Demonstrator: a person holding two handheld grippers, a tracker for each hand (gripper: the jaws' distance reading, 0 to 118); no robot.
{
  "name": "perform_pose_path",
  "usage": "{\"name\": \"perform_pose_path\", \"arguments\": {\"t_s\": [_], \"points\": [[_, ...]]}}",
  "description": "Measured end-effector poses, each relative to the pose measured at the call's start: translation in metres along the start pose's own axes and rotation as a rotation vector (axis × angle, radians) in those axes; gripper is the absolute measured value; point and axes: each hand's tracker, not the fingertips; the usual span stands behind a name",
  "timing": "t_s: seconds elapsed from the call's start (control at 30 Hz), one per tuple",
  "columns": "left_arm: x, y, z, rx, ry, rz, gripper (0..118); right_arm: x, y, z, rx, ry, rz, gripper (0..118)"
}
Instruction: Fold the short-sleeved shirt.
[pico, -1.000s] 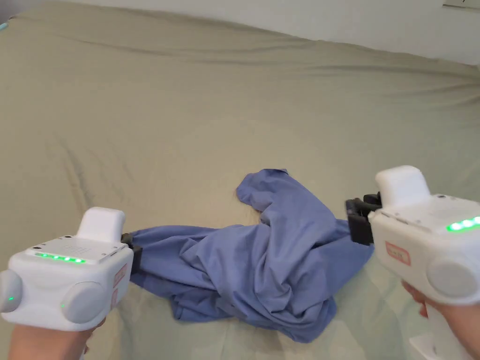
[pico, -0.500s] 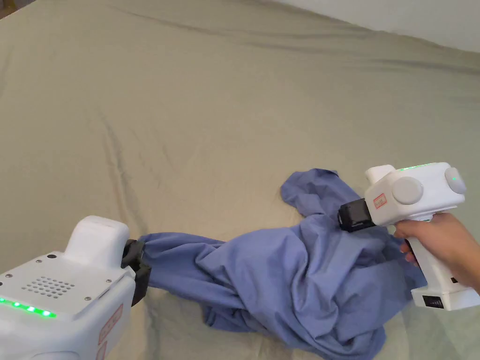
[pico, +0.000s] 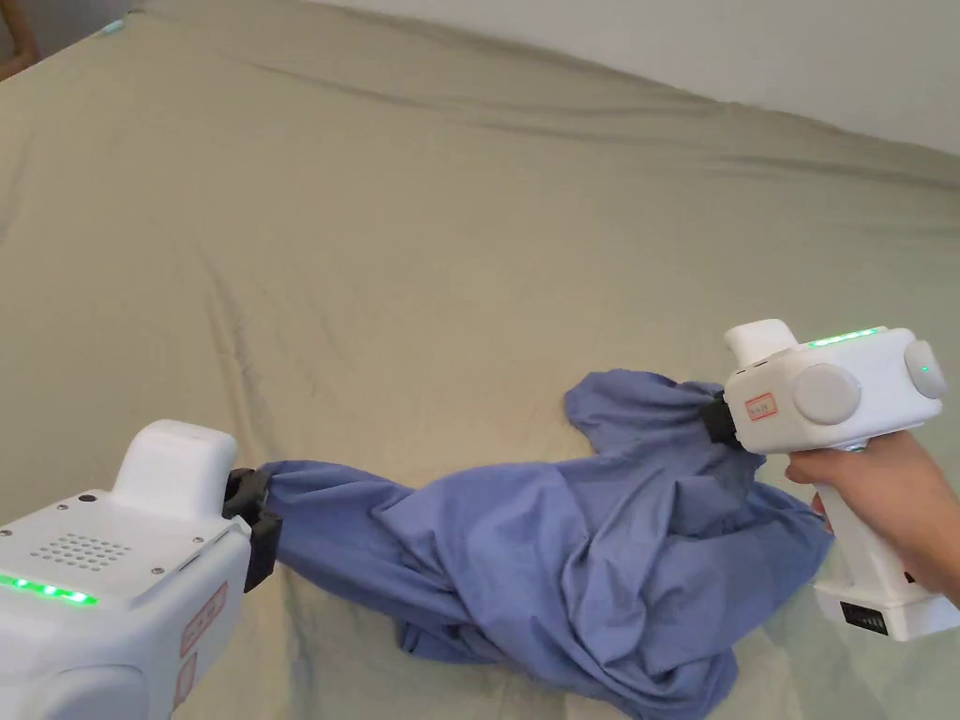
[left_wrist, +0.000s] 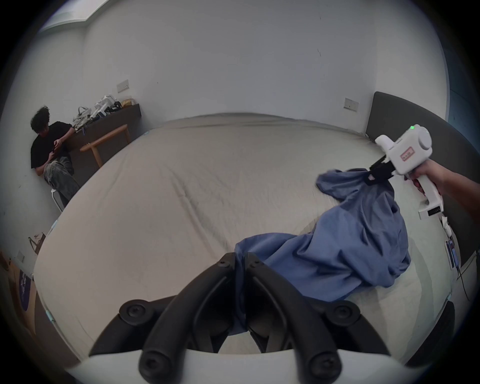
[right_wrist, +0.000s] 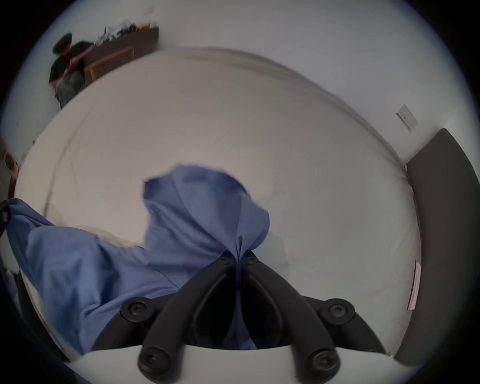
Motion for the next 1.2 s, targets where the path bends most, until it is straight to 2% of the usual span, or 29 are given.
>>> {"name": "perform_pose_path", "arguments": {"t_s": [0.07, 0.2, 0.37, 0.47, 0.67, 0.93, 1.2], "points": [[-0.003, 0.010, 0.012, 0.027, 0.016, -0.010, 4, 0.005, -0.002, 0.033, 0.038, -0.008, 0.010, 4], [-0.010, 0.039, 0.045, 0.133, 0.040, -0.012, 4, 0.020, -0.010, 0.110, 0.169, -0.095, 0.051, 4], [-0.017, 0.079, 0.089, 0.266, 0.075, -0.028, 4, 0.040, -0.031, 0.211, 0.337, -0.194, 0.029, 4], [-0.015, 0.101, 0.119, 0.340, 0.070, -0.050, 4, 0.050, -0.041, 0.268, 0.427, -0.192, -0.025, 4], [0.005, 0.143, 0.178, 0.489, 0.079, -0.124, 4, 0.049, -0.056, 0.366, 0.619, -0.292, -0.043, 4], [0.016, 0.190, 0.247, 0.648, 0.117, -0.162, 4, 0.050, -0.066, 0.456, 0.849, -0.409, -0.024, 4], [0.025, 0.235, 0.294, 0.772, 0.173, -0.223, 4, 0.044, -0.052, 0.513, 0.975, -0.522, 0.000, 4]]}}
